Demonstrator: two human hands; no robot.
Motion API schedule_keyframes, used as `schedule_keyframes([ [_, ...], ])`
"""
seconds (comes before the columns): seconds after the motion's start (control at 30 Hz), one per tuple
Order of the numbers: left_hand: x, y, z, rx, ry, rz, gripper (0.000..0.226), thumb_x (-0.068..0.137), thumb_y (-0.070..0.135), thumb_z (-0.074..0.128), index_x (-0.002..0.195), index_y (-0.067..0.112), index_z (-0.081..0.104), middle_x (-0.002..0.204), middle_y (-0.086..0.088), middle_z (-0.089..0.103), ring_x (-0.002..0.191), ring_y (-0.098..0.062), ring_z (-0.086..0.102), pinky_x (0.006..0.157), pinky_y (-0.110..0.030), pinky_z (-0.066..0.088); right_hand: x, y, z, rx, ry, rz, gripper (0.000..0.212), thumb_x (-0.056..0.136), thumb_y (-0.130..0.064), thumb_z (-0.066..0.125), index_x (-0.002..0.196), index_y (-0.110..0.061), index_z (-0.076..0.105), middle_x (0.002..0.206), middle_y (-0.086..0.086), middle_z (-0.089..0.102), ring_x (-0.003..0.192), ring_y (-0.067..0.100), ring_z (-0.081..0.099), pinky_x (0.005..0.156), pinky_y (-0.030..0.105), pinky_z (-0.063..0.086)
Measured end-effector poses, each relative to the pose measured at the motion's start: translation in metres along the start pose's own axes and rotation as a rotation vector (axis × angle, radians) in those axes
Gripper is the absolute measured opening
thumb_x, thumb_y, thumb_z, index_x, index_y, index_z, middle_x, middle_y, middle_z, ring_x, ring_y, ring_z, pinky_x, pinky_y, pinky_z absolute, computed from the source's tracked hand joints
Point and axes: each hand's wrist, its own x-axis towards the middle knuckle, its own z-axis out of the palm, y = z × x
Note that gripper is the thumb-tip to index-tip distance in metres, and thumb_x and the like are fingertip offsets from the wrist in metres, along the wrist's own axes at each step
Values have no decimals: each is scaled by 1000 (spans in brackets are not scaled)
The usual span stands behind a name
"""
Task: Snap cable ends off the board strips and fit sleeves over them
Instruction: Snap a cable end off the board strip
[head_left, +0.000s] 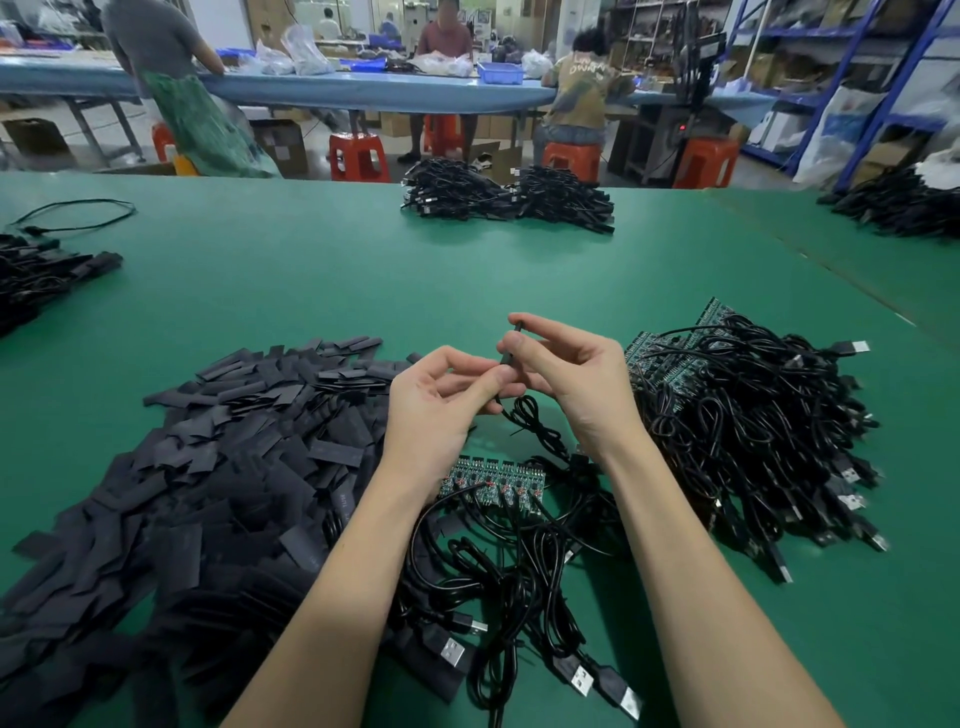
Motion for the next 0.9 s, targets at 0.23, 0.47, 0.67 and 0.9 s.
schedule_keyframes([
  [0.23,4,1,-1,22,38,0,11,86,5,77,85,8,66,81,-10,78,73,-15,75,64,-18,54,0,-3,-1,-40,-89,81,28,96,-16,68,123,-18,68,95,9,78,83,21,75,79,29,61],
  [0.47,12,11,-6,56,142,-11,16,81,22,83,85,22,68,75,4,74,61,-4,59,55,-17,47,5,-19,-35,-680,-458,247,37,83,-27,82,115,-37,67,95,-11,75,87,12,72,87,31,56],
  [0.67,15,6,-3,347,-24,-31,28,87,24,78,111,29,65,118,6,69,98,-7,70,82,-37,57,7,-4,-19,-342,-142,192,24,87,-11,78,106,-18,66,84,2,73,74,18,67,75,35,63],
  [0.9,37,-2,1,616,-70,-30,24,87,18,77,108,21,68,107,8,73,74,-7,73,68,-19,53,11,6,-9,-9,85,165,27,91,-9,73,114,-21,63,85,-6,76,82,12,73,73,25,61],
])
